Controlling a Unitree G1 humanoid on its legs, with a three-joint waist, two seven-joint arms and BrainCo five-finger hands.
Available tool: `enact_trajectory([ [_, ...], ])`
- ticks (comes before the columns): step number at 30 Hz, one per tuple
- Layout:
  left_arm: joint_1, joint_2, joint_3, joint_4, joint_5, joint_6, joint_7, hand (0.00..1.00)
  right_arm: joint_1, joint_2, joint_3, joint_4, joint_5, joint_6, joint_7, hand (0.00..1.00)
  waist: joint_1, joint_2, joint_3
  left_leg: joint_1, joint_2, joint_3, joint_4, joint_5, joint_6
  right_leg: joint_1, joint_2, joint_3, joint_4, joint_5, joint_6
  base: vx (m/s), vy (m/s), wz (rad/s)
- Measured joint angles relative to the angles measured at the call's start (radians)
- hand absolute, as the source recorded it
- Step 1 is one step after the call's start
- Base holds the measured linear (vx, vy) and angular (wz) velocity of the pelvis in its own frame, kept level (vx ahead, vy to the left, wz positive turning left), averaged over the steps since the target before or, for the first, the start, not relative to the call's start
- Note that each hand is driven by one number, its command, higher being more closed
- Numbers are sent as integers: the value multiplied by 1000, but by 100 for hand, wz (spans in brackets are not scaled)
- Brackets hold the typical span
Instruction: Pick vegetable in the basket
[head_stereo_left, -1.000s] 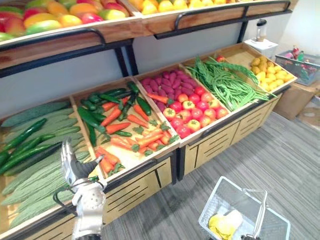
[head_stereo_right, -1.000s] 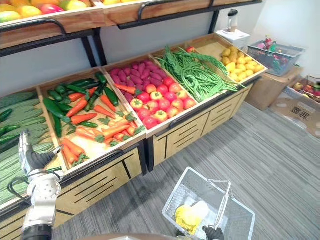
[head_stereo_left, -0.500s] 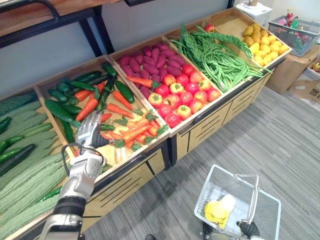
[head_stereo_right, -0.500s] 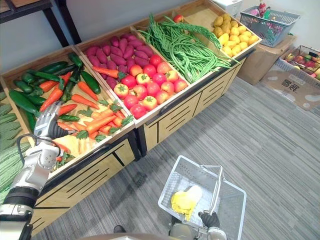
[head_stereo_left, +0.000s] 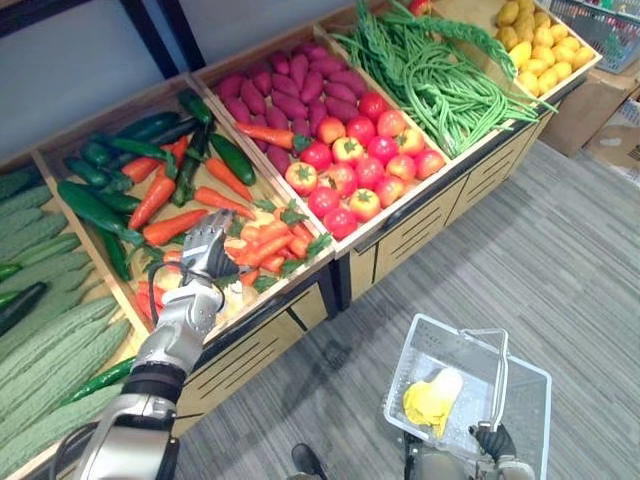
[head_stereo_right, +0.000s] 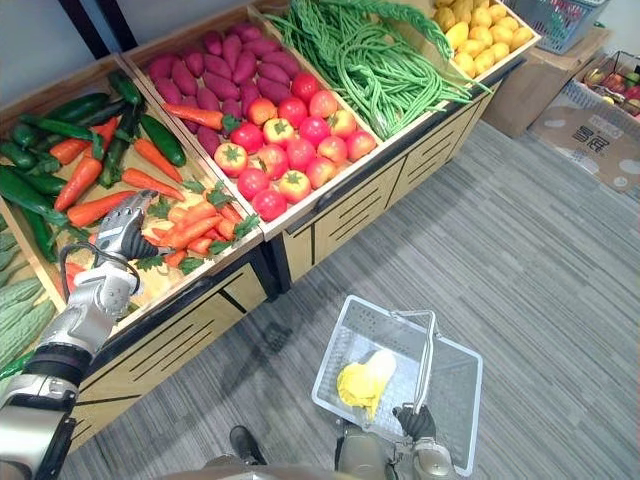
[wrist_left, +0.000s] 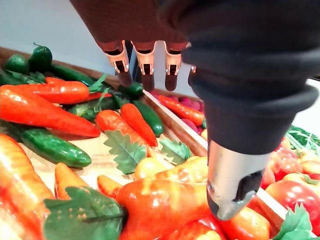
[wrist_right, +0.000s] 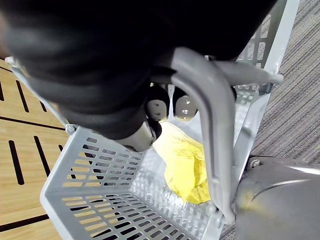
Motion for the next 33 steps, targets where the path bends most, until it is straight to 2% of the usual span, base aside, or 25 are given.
enact_trajectory([
  [5, -44, -1, 0, 11, 0, 23, -7, 0, -2, 0, 1, -30, 0, 0, -1, 100, 1, -1, 37, -19, 15, 5, 36, -10, -3, -7, 3, 7, 2, 0, 0, -17, -55, -2],
  [13, -68, -19, 0, 17, -1, 22, -10, 0, -3, 0, 2, -45, 1, 1, -10, 100, 0, -5, 43, -53, 29, 27, 52, -14, -5, -44, 14, 27, 0, 5, -6, -25, -44, -6],
  [17, -104, -35, -1, 55, -1, 26, -10, 0, -9, 0, 5, -58, 1, 3, -13, 100, 1, -5, 44, -86, 31, 32, 55, -13, -5, -74, 17, 32, -17, 29, -9, -21, -31, -5],
  [28, -124, -73, 18, 151, -1, 44, -18, 0, -13, 0, 17, -59, 1, 10, -19, 100, 0, -13, 51, -84, 36, 62, 55, -13, -5, -80, 27, 64, -44, 60, -8, -26, -26, -9],
  [29, -125, -73, 35, 158, -1, 45, -19, 100, -13, 0, 18, -59, 1, 10, -19, 100, 1, -15, 52, -85, 36, 67, 55, -12, -6, -86, 29, 72, -44, 64, -7, -48, -38, -13],
  [33, -126, -73, 60, 192, -2, 57, -18, 100, -15, -1, 20, -59, 1, 9, -20, 100, 0, -16, 57, -85, 37, 83, 55, -11, -9, -92, 34, 88, -52, 72, -7, -47, -45, -12],
])
